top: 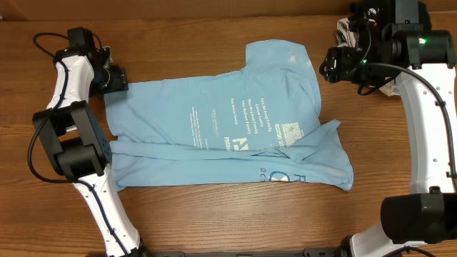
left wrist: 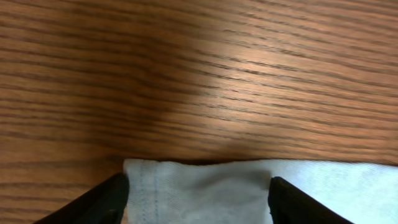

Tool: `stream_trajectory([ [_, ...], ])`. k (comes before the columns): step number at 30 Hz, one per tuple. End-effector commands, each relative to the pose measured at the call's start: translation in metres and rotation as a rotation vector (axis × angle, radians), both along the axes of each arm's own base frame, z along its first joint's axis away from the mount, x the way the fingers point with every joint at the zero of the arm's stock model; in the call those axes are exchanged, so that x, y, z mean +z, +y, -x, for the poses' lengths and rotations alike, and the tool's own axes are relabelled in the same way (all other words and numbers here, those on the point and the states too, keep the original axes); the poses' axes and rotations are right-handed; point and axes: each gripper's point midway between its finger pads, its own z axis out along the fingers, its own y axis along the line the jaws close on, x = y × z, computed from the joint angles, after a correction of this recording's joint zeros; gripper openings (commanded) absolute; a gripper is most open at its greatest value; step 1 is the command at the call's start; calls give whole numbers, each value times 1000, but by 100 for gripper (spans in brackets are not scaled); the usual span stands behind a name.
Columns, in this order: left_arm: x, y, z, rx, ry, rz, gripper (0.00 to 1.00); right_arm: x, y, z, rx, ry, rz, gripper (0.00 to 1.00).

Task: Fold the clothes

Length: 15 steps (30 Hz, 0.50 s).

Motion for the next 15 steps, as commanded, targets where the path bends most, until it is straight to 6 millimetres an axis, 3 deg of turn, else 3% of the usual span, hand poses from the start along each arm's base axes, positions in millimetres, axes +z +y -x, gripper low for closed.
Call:
stream_trajectory([
  [1,-13,7,0,-11,28,-52,64,9,1,0,9,-28,6,83],
  [6,-15,14,1,0,39,-92,13,8,-1,-1,4,-30,15,76],
  [9,-15,15,0,2,34,-98,5,9,-2,-3,-2,-38,19,76],
  [12,-13,15,-1,2,31,-99,4,11,-2,-8,-2,-58,18,76],
  [15,0,14,-2,5,37,-91,4,19,-3,-24,-4,-131,22,74],
])
